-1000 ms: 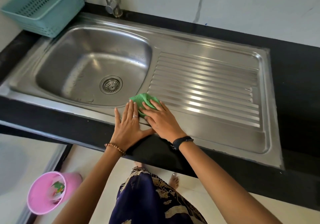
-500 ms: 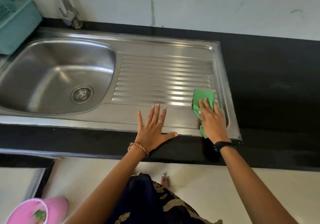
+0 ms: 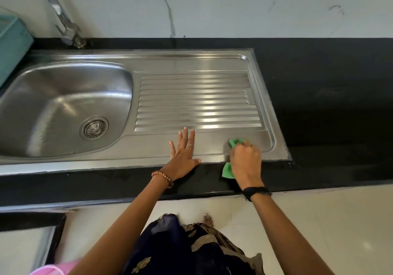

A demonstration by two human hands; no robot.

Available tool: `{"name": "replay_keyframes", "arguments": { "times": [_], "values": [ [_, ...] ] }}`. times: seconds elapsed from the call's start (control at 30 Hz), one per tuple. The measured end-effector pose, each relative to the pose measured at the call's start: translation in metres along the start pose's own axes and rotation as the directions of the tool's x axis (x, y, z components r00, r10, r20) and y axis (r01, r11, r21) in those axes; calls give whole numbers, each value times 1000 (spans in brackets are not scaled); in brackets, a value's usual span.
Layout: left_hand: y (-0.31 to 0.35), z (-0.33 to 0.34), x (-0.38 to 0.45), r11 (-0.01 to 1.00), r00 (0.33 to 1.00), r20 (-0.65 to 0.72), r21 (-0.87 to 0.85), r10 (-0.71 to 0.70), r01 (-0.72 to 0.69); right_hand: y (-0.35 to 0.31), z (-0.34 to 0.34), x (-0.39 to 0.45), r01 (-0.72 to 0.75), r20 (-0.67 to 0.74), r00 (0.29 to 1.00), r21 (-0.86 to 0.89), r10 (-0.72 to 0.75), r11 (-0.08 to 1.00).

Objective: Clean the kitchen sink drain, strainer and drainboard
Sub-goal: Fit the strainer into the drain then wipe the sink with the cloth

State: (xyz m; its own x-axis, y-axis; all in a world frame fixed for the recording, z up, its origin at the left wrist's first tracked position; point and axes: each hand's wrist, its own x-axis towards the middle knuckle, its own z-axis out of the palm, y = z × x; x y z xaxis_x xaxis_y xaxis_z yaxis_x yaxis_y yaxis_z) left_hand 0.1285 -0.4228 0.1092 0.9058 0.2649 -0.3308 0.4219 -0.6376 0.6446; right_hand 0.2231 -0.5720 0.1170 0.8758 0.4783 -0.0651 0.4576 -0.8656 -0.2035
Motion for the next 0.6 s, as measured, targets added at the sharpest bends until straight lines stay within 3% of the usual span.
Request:
{"name": "replay_keyframes", "arguments": {
  "times": [0.2, 0.33, 0.47, 0.53, 0.6],
  "values": [
    [-10, -7, -6, 877, 996, -86, -476, 36, -73, -32, -10, -1, 51, 86, 994, 223, -71, 973],
    [-12, -5, -8, 826, 990, -142, -554, 25, -101, -67, -9, 3, 54, 231, 962, 355, -143, 933],
    [-12, -5, -13, 858, 967, -253, -500, -17, -116, -98, -4, 11, 26, 352, 910, 475, -218, 879],
    [-24, -10, -15, 940, 936, -348, -333, -55, -69, -104, -1, 15, 58, 390, 880, 477, -270, 877],
    [-44, -18, -23, 989, 907, -405, -131, -116, 68, -107, 2, 19, 100, 425, 838, 498, -342, 862]
  ]
}}
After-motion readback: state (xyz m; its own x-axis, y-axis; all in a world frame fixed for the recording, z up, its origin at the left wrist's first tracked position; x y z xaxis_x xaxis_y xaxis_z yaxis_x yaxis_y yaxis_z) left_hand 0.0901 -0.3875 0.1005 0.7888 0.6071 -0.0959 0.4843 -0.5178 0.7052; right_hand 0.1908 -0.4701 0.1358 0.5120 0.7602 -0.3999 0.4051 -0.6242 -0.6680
